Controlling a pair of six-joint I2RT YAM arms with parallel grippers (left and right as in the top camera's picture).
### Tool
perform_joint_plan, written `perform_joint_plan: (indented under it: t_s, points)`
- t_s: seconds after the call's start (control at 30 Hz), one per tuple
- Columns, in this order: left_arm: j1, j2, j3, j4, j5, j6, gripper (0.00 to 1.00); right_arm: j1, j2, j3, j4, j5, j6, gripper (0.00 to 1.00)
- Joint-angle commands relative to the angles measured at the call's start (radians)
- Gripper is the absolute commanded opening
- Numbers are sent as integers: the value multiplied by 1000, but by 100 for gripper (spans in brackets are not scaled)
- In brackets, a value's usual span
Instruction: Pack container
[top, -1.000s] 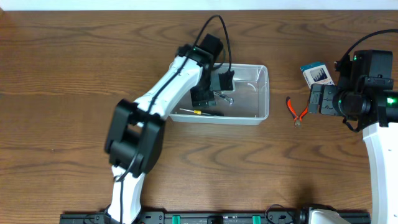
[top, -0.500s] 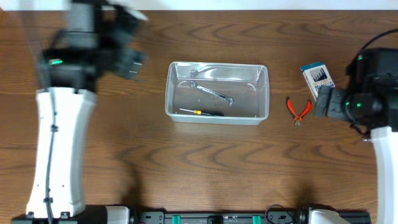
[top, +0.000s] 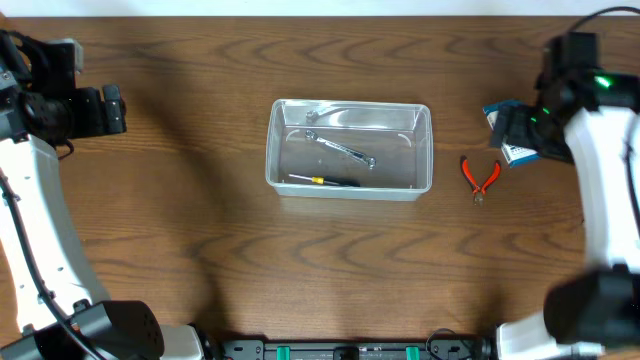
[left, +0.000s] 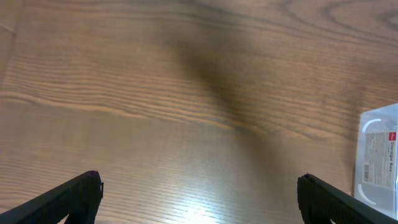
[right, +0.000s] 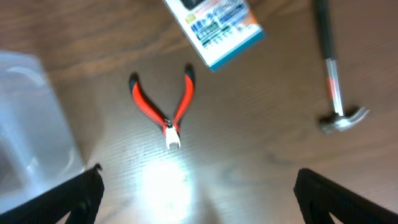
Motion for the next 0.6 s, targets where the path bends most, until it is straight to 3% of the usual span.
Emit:
perform_joint_plan:
  t_s: [0.0, 0.23, 0.57]
  points:
    - [-2, 14, -29, 6, 38, -13, 98, -5, 82, -3, 38, -27, 1, 99]
    - [-2, 21, -68, 5, 38, -14, 98, -7, 240, -19, 95, -29, 10, 99]
    - [-2, 24, -115, 5, 38, -13, 98, -40, 256, -193, 227, -51, 44, 99]
